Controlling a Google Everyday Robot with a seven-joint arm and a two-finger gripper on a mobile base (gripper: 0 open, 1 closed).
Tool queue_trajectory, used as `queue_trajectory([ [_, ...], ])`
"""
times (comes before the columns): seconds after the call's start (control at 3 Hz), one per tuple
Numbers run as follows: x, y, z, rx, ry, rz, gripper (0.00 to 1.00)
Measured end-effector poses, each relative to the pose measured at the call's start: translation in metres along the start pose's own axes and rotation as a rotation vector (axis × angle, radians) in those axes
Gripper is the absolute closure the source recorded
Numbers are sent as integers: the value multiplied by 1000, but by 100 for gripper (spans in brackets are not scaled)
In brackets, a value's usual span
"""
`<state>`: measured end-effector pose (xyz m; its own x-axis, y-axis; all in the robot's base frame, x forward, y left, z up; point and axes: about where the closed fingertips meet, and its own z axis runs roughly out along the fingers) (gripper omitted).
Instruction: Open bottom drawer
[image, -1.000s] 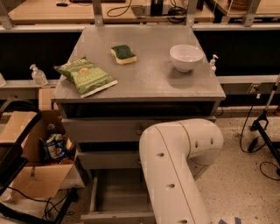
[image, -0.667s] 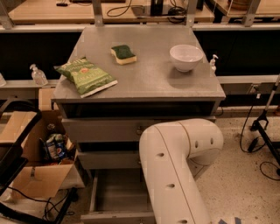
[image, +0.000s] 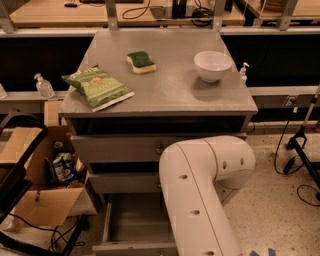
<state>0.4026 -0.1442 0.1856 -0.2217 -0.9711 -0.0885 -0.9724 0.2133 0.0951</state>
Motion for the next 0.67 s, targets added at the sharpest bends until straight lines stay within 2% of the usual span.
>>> queue_trajectory([
  [0.33,0,0,0,0,0,0,51],
  [0.67,0,0,0,0,0,0,28],
])
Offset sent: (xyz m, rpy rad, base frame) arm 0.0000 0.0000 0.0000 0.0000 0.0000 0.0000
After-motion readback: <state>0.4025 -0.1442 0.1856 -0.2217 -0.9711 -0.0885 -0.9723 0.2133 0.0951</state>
